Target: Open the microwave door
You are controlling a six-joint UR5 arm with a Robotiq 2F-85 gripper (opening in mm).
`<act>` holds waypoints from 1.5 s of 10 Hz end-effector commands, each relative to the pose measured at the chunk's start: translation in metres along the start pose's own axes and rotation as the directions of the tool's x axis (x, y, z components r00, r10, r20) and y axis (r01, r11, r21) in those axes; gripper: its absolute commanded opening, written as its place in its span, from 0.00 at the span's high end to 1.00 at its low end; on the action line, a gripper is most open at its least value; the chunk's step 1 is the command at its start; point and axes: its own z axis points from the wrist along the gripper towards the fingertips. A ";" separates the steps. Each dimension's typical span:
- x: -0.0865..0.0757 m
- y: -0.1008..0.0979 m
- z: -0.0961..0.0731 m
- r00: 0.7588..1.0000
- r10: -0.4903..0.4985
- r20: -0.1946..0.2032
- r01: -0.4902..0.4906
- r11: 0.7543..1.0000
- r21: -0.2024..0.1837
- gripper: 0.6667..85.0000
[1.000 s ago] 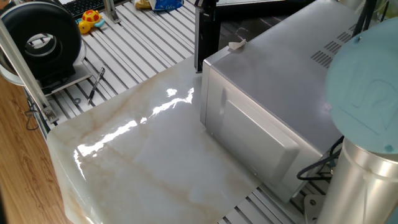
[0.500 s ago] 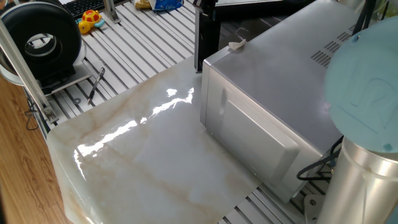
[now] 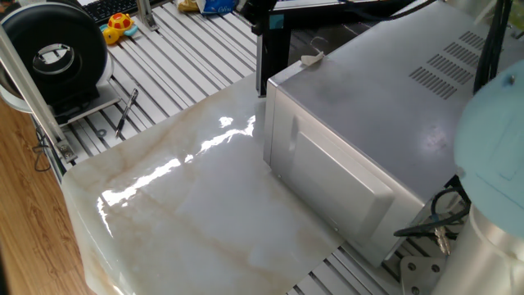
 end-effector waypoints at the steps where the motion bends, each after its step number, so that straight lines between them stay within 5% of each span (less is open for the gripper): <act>1: 0.000 0.020 -0.016 1.000 -0.023 -0.009 0.023 1.000 0.014 1.00; 3: 0.001 0.022 -0.016 0.996 -0.083 -0.014 0.083 0.997 -0.004 1.00; 4: 0.013 0.021 -0.015 0.996 -0.083 -0.032 0.081 0.995 -0.051 1.00; 7: 0.039 0.025 -0.041 0.997 -0.061 -0.039 0.060 0.997 -0.038 1.00; 9: 0.034 0.020 -0.041 0.997 -0.076 -0.023 0.075 0.997 -0.017 1.00; 12: 0.037 0.035 -0.042 0.999 -0.019 -0.028 0.016 0.997 -0.073 1.00; 15: 0.046 0.038 -0.054 0.999 -0.025 -0.021 0.024 0.999 -0.042 1.00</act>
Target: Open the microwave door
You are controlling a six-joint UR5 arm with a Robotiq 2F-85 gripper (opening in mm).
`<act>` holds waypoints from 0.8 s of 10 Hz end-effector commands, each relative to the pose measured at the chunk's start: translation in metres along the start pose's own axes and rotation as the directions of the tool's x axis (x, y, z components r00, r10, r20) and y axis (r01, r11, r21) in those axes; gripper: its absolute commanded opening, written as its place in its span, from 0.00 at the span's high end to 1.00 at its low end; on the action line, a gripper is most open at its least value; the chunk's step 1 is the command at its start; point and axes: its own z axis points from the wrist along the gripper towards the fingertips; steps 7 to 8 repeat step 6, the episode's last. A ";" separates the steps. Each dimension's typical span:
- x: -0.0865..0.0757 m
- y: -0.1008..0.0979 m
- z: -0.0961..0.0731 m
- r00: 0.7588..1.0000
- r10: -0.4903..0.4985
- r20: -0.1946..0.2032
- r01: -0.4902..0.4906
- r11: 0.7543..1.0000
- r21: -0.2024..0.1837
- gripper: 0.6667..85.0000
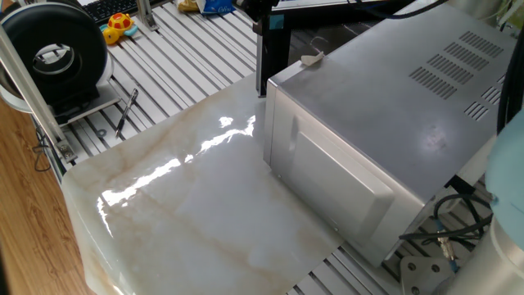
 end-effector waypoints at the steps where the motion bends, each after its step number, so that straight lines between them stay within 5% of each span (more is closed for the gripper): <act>1: 0.004 0.002 -0.008 1.000 -0.002 0.016 0.002 1.000 0.007 1.00; 8: 0.001 0.009 -0.007 1.000 -0.006 0.019 0.007 1.000 -0.017 1.00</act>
